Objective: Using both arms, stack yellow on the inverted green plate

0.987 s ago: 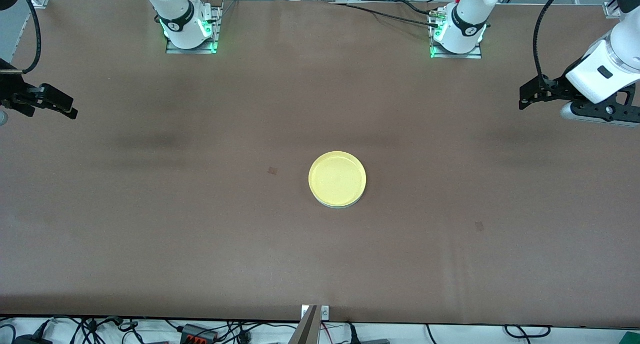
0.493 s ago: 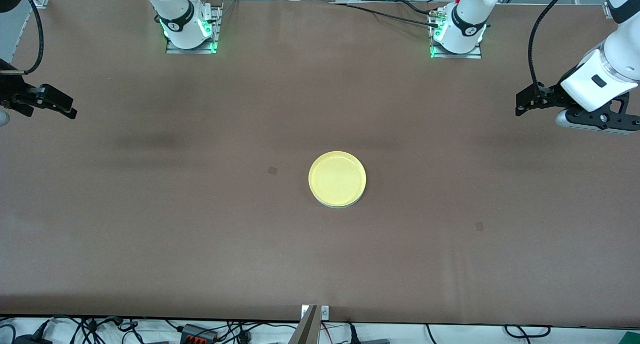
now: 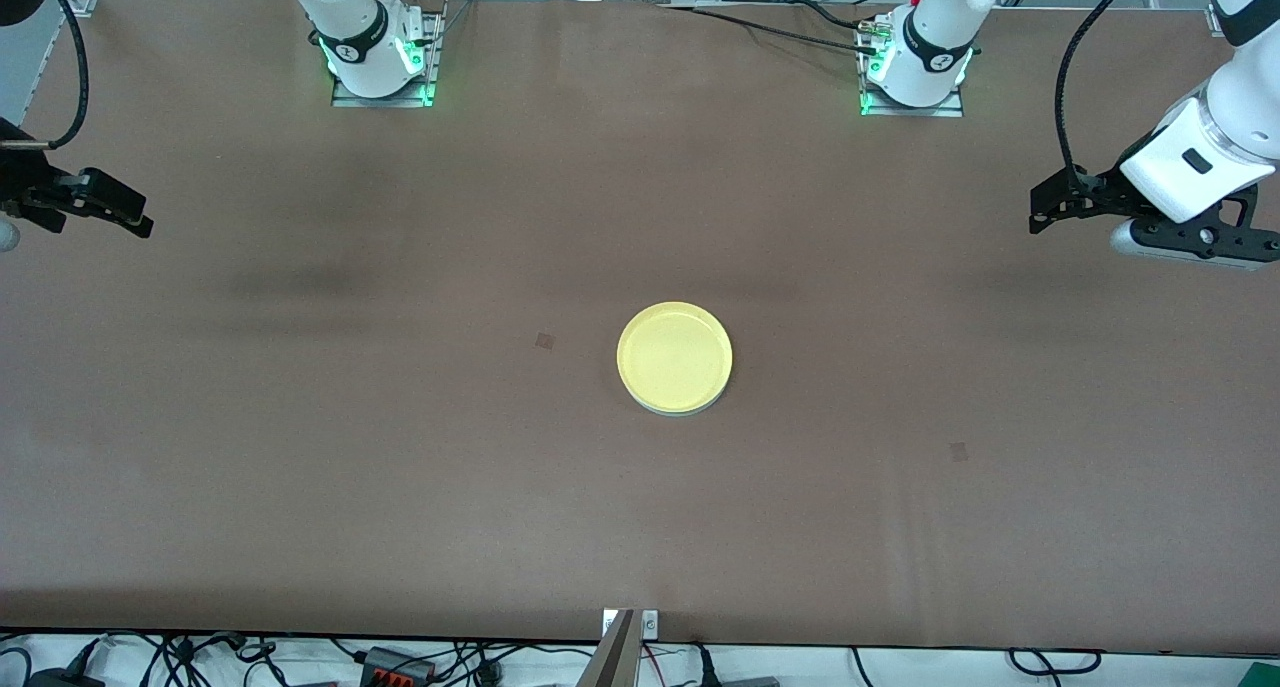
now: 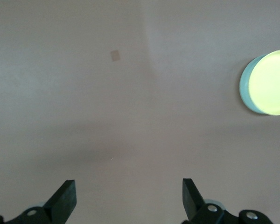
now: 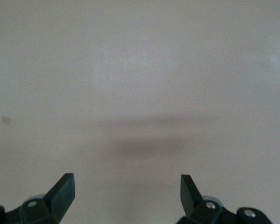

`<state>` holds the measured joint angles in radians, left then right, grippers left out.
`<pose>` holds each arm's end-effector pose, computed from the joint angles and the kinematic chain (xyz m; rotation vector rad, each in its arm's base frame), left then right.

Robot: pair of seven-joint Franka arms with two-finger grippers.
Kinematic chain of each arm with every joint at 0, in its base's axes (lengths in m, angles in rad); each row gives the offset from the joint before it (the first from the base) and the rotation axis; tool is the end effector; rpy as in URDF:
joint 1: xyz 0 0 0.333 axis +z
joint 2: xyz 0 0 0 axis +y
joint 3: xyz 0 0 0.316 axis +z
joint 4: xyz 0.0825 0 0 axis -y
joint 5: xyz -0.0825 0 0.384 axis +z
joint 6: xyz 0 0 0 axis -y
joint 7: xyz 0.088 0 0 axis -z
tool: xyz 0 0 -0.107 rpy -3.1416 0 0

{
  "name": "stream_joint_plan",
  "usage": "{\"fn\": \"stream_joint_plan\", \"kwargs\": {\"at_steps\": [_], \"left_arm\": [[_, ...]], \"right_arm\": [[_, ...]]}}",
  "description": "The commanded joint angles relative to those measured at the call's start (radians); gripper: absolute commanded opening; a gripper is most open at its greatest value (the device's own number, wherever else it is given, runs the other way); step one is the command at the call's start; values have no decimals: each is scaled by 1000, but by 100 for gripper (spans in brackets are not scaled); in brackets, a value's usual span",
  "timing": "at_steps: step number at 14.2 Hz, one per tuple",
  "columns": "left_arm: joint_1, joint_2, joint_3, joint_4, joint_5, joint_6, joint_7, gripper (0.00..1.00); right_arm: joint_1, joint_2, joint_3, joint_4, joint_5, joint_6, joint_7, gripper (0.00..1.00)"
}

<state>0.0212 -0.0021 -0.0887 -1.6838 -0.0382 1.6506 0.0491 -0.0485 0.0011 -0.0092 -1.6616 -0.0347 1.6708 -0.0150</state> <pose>0.5557 -0.0414 0.5790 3.0987 -0.1752 -0.0488 0.5605 -0.0358 0.5896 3.1061 -0.0612 0.0106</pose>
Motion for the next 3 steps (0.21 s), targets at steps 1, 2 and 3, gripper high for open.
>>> {"fn": "stream_joint_plan", "kwargs": {"at_steps": [1,2,3], "left_arm": [[8,2,0,16,-34,9,-3,100],[8,2,0,18,-31,9,-3,100],[8,2,0,18,-23,9,-2,100]], "right_arm": [[-7,-21,8,-20,-16,6,-17,100],[-7,-21,8,-20,-16,4,-17,100],[-7,-23,8,-20,-16,3,-17,100]]}}
